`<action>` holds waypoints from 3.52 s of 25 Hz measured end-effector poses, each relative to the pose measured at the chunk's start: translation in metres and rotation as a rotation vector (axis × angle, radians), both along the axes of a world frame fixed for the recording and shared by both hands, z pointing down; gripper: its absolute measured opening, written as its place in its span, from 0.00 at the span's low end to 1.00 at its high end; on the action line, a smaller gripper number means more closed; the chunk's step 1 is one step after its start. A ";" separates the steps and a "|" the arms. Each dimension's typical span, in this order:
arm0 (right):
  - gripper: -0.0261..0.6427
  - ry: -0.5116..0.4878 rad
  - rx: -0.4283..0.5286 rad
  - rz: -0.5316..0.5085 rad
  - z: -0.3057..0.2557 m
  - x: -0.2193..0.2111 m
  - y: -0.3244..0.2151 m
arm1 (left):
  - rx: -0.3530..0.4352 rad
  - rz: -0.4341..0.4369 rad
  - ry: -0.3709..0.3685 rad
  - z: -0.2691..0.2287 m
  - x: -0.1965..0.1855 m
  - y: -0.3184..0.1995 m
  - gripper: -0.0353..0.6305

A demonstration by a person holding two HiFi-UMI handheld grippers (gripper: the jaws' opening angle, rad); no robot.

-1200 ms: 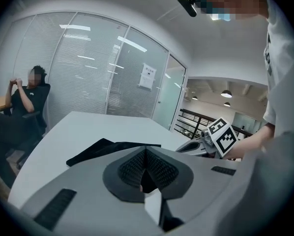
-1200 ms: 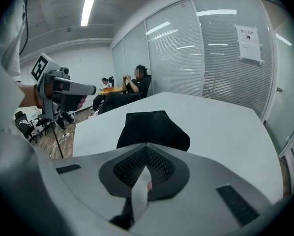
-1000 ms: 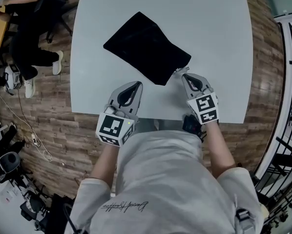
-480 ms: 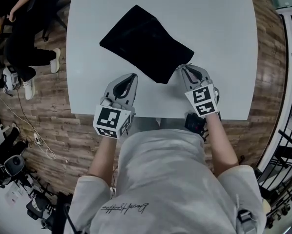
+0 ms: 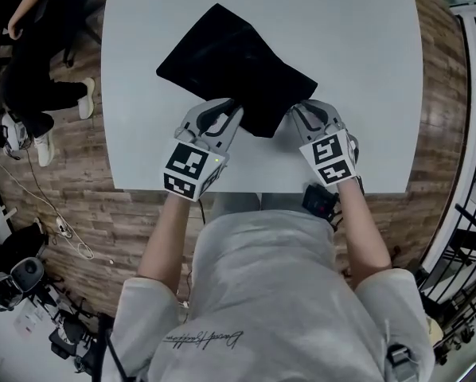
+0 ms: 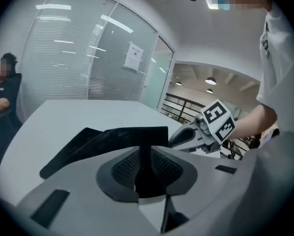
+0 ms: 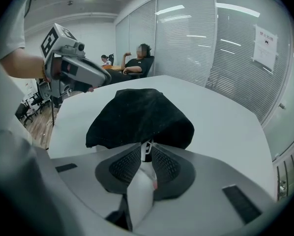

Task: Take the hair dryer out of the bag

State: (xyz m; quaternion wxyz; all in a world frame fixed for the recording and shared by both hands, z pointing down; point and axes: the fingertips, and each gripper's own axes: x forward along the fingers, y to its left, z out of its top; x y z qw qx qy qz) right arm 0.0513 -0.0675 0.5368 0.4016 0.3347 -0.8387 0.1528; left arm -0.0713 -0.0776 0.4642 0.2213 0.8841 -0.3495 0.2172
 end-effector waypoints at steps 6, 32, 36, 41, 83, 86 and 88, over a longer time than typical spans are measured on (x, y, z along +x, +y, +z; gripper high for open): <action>0.17 -0.052 -0.014 0.001 -0.010 -0.018 -0.002 | -0.029 0.161 -0.036 0.019 0.044 0.015 0.18; 0.08 -0.306 0.039 -0.050 -0.073 -0.046 0.002 | -0.040 0.314 -0.135 0.041 0.090 0.020 0.33; 0.08 -0.310 0.044 -0.062 -0.075 -0.052 0.004 | -0.014 0.267 -0.139 0.039 0.084 0.017 0.16; 0.08 -0.247 0.031 -0.057 -0.062 -0.041 0.006 | -0.048 0.227 -0.130 0.041 0.079 0.015 0.09; 0.33 0.150 -0.210 -0.188 0.042 -0.054 -0.029 | -0.065 0.136 -0.103 0.030 0.066 0.005 0.09; 0.33 0.133 -0.200 -0.183 0.037 -0.057 -0.030 | -0.061 0.134 -0.109 0.029 0.063 0.005 0.09; 0.32 0.123 -0.192 -0.177 0.032 -0.058 -0.031 | -0.057 0.133 -0.111 0.029 0.062 0.005 0.09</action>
